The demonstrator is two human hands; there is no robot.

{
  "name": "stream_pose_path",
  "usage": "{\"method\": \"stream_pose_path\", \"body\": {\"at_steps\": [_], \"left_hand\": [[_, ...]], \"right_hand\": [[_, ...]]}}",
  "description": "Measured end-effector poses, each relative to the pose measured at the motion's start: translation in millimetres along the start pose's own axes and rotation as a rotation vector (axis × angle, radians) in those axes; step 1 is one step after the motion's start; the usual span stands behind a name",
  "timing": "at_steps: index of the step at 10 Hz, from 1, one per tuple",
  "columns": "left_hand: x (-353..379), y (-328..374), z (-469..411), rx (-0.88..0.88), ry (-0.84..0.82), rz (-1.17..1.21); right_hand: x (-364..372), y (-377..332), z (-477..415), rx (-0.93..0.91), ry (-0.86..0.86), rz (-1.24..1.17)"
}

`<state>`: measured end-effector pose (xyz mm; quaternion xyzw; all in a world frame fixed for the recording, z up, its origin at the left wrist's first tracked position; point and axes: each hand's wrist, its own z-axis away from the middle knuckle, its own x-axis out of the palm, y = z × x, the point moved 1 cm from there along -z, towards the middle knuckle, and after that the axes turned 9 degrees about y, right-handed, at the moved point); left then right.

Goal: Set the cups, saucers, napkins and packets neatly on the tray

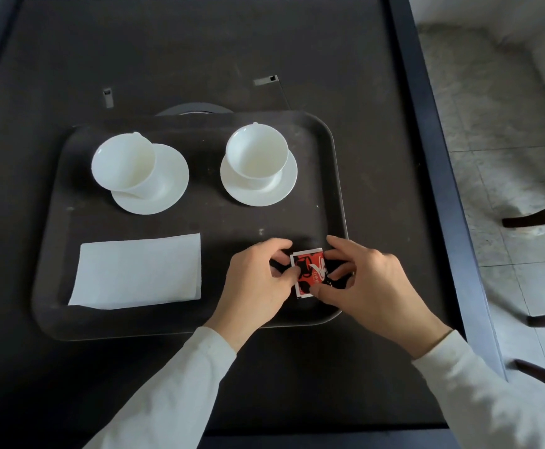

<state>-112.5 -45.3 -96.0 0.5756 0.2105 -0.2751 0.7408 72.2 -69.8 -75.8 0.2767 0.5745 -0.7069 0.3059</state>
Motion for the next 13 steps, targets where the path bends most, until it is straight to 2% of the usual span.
{"method": "stream_pose_path", "body": {"at_steps": [3, 5, 6, 10, 12, 13], "left_hand": [[-0.2, 0.7, 1.6, -0.049, 0.014, 0.102], [0.8, -3.9, 8.2, -0.068, 0.031, 0.140], [1.0, -4.8, 11.6, -0.067, 0.035, 0.162], [2.7, -7.7, 15.9, -0.046, 0.021, 0.175], [-3.6, -8.4, 14.7, 0.006, 0.048, 0.107], [-22.2, -4.8, 14.9, 0.037, 0.131, 0.087]], "right_hand": [[-2.7, 3.0, -0.2, -0.017, -0.017, -0.001], [-4.3, 1.6, -9.3, -0.318, -0.088, 0.206], [-0.5, -2.8, -13.0, -0.397, -0.105, 0.278], [4.3, 4.0, -13.9, -0.477, -0.056, 0.313], [0.1, 5.1, -15.2, -0.416, -0.107, 0.242], [-9.6, -3.1, -15.1, -0.345, 0.007, 0.239]]}}
